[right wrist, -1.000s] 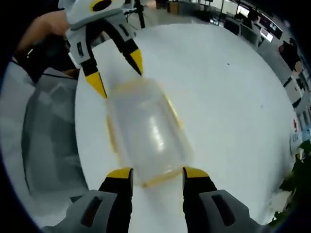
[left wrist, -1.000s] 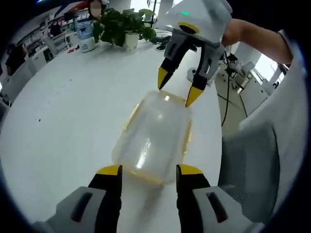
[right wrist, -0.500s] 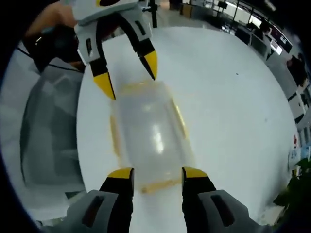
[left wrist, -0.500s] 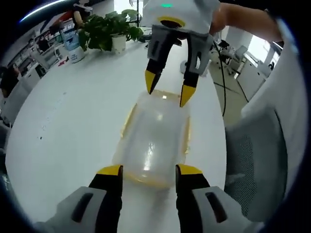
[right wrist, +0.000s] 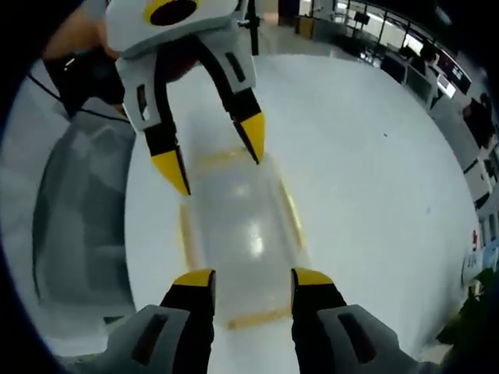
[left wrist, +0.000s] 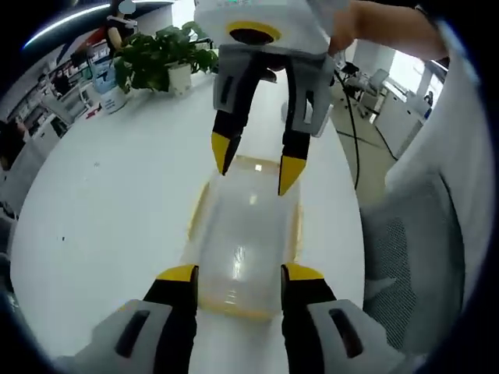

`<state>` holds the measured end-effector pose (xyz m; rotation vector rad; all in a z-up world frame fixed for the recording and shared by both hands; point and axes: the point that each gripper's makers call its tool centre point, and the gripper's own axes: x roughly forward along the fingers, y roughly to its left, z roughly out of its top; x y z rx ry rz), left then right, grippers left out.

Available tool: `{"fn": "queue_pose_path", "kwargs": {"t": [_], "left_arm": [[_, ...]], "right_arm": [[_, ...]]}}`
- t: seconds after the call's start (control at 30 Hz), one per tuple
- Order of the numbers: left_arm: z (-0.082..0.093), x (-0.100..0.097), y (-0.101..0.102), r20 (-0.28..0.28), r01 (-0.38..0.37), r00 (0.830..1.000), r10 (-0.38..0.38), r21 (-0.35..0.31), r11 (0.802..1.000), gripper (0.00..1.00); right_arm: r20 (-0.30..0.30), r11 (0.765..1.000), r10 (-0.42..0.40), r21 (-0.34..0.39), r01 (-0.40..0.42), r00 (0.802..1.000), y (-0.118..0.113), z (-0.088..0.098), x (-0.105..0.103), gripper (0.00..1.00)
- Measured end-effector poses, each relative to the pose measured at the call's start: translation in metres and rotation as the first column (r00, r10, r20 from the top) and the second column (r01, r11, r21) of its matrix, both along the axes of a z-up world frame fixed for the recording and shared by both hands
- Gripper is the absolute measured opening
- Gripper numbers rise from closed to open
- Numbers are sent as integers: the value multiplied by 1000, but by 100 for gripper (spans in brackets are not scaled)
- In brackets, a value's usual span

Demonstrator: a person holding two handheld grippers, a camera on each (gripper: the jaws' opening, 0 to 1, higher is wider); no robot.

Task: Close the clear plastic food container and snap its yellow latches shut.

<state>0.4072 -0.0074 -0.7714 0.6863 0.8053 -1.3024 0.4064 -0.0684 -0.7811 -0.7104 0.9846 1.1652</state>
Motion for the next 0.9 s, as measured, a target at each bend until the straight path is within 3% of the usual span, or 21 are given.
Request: {"fn": "queue_pose_path", "kwargs": {"t": [0.53,0.9], "left_arm": [[0,0,-22,6,9,1000,-9,-41,999,41],[-3,-2,-26,6,-3,1000,3,-45,999,40]], "right_arm": [[18,999,17,50,-18,1000,20,1,3,37],[32,998,30,60,-32,999,26,0,6,36]]}}
